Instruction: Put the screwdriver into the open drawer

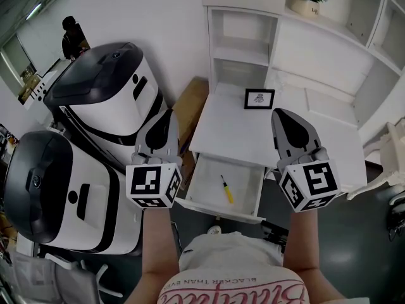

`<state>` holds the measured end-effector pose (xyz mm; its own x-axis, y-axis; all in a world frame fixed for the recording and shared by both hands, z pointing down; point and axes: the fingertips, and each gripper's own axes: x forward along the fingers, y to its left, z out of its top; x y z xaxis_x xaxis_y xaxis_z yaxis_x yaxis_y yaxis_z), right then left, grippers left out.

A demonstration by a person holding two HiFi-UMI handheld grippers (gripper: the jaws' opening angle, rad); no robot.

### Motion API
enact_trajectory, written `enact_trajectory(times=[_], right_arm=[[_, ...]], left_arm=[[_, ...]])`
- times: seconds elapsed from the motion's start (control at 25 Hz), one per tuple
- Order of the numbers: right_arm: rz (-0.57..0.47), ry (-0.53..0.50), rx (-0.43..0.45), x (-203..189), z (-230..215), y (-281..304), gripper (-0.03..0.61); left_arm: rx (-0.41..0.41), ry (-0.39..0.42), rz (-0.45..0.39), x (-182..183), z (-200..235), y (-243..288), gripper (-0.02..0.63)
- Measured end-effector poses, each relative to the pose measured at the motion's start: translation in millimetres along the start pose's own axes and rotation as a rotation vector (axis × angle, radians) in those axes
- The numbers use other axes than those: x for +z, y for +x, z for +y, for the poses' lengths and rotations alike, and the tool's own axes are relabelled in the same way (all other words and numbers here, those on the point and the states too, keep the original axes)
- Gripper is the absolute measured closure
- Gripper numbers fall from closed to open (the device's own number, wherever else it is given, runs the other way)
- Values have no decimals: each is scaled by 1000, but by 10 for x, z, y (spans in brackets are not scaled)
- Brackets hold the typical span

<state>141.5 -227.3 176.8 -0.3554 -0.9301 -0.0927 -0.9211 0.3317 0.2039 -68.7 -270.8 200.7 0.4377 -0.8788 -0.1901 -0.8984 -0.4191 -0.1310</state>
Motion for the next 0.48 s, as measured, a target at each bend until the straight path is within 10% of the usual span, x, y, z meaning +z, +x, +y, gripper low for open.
enact_trajectory(times=[0.48], right_arm=[[17,0,6,-76,-61,21,572]], left_arm=[[-4,21,15,-17,-43,11,604]])
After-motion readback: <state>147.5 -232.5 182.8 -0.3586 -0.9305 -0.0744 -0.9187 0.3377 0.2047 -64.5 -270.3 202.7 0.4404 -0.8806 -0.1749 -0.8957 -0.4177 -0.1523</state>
